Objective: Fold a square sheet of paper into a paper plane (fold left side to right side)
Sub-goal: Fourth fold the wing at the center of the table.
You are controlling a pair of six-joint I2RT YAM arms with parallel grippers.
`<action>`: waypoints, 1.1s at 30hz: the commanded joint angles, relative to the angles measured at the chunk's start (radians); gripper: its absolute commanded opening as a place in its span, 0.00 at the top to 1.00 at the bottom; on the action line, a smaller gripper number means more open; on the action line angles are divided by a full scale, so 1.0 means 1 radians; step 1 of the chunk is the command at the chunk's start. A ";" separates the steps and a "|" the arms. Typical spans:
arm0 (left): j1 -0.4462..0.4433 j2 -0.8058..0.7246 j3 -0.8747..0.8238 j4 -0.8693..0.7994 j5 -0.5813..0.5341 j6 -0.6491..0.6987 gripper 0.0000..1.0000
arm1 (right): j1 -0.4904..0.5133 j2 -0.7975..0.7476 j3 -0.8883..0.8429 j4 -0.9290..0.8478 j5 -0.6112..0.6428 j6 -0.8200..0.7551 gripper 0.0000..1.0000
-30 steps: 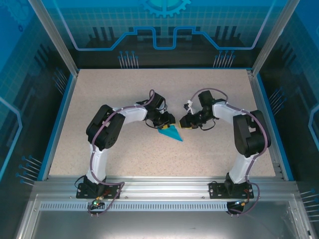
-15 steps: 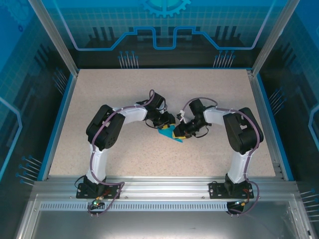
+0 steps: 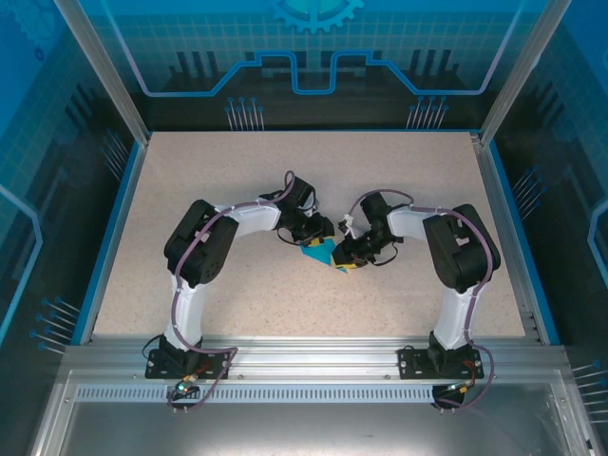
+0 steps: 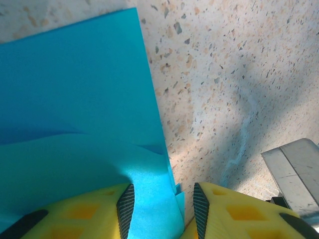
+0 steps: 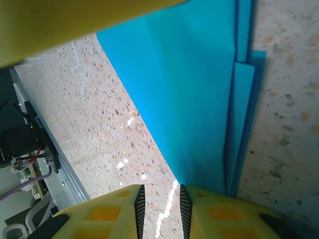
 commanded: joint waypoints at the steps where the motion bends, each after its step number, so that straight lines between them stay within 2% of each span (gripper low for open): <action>1: -0.005 0.039 -0.041 -0.088 -0.089 0.012 0.58 | 0.007 0.018 -0.035 -0.050 0.057 0.005 0.71; 8: -0.005 0.041 -0.039 -0.096 -0.096 0.016 0.58 | -0.014 -0.001 -0.082 -0.075 0.078 0.030 0.72; 16: 0.006 0.036 -0.033 -0.112 -0.107 0.029 0.58 | -0.019 -0.013 -0.174 -0.108 0.104 0.042 0.80; 21: 0.040 0.032 -0.016 -0.129 -0.114 0.060 0.58 | -0.021 0.010 -0.171 -0.108 0.136 0.066 0.85; 33: 0.148 0.068 0.035 -0.149 -0.095 0.158 0.57 | -0.024 0.021 -0.167 -0.113 0.160 0.082 0.88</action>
